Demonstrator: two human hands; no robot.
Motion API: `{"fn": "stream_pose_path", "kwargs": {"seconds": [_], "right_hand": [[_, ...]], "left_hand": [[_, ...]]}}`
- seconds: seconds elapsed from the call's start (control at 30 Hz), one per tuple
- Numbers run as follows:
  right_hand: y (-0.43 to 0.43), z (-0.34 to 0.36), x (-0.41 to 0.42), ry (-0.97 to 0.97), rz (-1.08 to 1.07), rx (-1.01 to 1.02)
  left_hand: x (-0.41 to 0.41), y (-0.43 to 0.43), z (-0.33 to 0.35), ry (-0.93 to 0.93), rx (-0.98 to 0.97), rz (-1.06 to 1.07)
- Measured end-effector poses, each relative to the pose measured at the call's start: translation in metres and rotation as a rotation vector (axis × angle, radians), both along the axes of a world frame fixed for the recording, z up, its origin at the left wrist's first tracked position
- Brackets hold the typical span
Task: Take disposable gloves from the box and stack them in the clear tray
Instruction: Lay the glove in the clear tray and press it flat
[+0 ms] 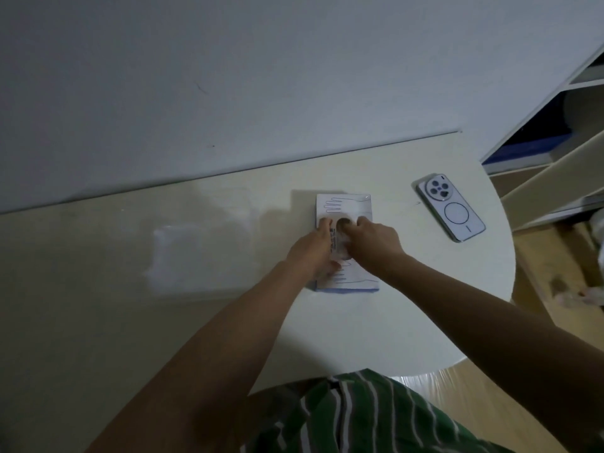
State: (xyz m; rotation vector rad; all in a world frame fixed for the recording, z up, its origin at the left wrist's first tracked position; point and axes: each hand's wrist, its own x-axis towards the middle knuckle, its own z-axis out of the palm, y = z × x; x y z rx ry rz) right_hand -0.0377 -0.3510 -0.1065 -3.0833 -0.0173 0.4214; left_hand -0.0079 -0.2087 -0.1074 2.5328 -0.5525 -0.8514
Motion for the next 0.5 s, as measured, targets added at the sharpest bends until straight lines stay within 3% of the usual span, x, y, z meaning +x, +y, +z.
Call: {"fn": "stream_pose_path", "kwargs": {"seconds": [0.1,0.23,0.4,0.5], "right_hand": [[0.001,-0.001,0.002,-0.051,0.030,0.010],[-0.004,0.002,0.004,-0.106,-0.023,0.189],[-0.023,0.023,0.008,-0.258,-0.128,0.690],[-0.029,0.044,0.011,-0.293,-0.310,1.049]], "left_hand": [[0.002,-0.002,-0.003,0.019,0.010,0.018],[0.003,-0.004,-0.002,0.037,0.009,0.053],[0.004,-0.008,0.003,0.088,0.028,0.077],[0.003,-0.008,0.008,0.082,0.039,0.055]]}}
